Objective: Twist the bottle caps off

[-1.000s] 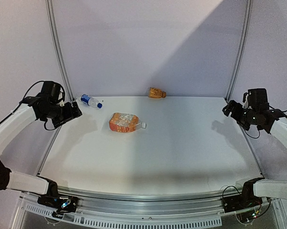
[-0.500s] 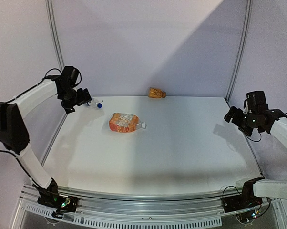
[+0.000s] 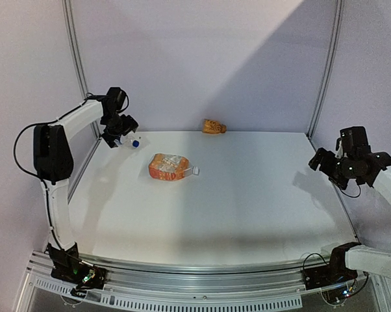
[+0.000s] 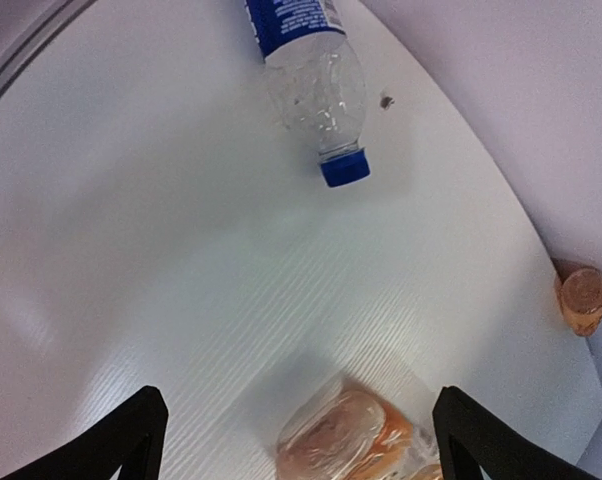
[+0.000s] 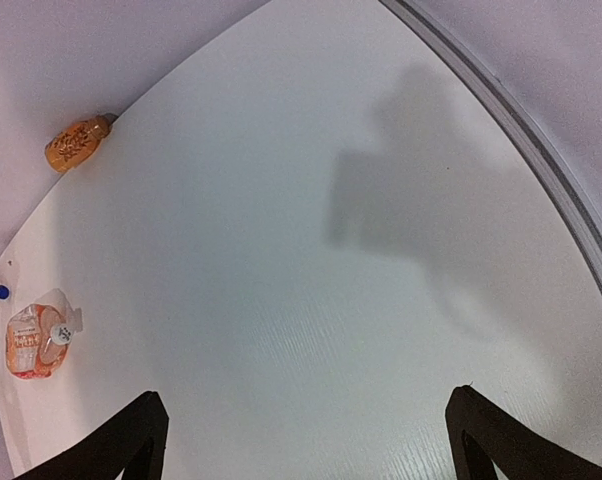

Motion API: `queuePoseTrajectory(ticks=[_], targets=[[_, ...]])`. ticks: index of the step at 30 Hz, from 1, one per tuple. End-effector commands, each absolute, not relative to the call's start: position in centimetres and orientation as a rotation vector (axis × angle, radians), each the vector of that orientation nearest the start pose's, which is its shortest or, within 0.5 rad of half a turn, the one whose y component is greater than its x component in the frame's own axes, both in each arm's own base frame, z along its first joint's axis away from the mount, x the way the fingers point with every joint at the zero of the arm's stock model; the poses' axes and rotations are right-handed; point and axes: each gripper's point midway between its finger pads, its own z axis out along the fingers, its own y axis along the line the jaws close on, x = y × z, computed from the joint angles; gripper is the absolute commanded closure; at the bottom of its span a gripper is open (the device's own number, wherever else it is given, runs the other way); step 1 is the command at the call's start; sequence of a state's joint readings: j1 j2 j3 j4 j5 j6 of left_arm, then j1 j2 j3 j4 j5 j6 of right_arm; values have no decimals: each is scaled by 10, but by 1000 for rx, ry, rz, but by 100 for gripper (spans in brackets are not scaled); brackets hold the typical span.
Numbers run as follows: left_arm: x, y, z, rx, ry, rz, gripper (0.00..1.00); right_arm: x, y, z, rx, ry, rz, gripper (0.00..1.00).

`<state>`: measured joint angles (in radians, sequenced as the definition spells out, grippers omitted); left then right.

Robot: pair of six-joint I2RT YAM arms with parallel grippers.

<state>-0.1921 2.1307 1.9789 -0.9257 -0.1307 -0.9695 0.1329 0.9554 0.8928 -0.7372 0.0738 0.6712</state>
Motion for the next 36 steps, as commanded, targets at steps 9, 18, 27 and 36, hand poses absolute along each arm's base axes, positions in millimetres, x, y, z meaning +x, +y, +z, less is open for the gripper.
queuePoseTrajectory(ticks=[9, 18, 27, 36], targets=[[585, -65, 110, -1366, 2265, -443, 6, 285, 22, 188, 713, 2298, 264, 1], [621, -50, 87, -1429, 2165, -569, 7, 294, 18, 185, 728, 2292, 230, 1], [653, -50, 65, -1488, 2042, -739, 8, 303, 17, 176, 747, 2307, 209, 1], [657, -36, 42, -1581, 2001, -720, 15, 308, 15, 175, 756, 2315, 188, 1]])
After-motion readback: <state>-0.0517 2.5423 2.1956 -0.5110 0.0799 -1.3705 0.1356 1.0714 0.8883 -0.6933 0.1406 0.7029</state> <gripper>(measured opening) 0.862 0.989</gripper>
